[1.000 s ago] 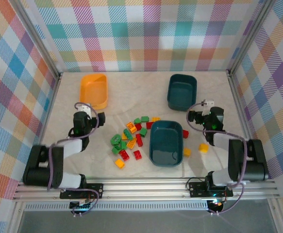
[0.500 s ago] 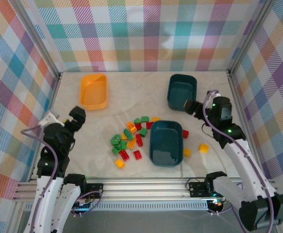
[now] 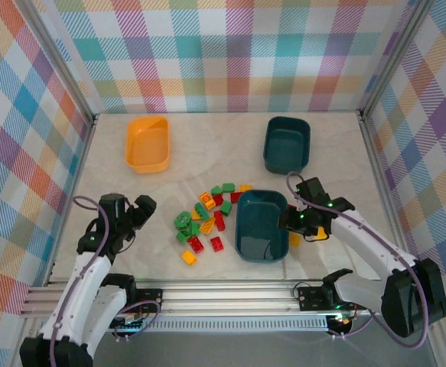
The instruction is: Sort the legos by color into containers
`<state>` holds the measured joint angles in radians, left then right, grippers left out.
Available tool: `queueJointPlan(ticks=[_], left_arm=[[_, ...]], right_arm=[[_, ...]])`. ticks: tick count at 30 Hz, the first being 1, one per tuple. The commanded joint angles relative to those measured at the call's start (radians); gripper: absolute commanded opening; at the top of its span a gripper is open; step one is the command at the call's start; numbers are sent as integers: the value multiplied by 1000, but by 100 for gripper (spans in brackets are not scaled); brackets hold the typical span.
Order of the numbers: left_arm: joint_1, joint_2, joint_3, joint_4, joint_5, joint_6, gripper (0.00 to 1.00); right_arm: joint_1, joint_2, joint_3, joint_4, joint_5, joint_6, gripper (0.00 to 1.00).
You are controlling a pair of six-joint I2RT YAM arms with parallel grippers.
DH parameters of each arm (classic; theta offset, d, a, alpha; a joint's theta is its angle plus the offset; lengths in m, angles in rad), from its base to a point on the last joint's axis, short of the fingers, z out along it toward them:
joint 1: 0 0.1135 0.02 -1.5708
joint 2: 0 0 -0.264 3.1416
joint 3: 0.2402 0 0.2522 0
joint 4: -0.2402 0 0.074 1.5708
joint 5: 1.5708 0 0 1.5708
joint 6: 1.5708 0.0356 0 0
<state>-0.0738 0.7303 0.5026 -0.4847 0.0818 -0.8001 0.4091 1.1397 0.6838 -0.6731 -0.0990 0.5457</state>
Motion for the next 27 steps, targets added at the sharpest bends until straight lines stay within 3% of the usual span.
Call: queueJointPlan(ticks=[1, 10, 20, 24, 27], left_arm=[[4, 46, 53, 44, 36, 19, 92], [4, 135, 161, 5, -70, 54, 94], [6, 330, 393, 21, -186, 103, 96], [22, 548, 581, 42, -241, 119, 96], [74, 768, 795, -21, -156, 129, 89]], right_arm=[[31, 43, -5, 28, -10, 21, 37], [97, 91, 58, 2, 121, 43, 4], [135, -31, 201, -95, 184, 37, 0], [142, 102, 367, -8, 151, 0, 0], [140, 285, 537, 56, 161, -49, 0]])
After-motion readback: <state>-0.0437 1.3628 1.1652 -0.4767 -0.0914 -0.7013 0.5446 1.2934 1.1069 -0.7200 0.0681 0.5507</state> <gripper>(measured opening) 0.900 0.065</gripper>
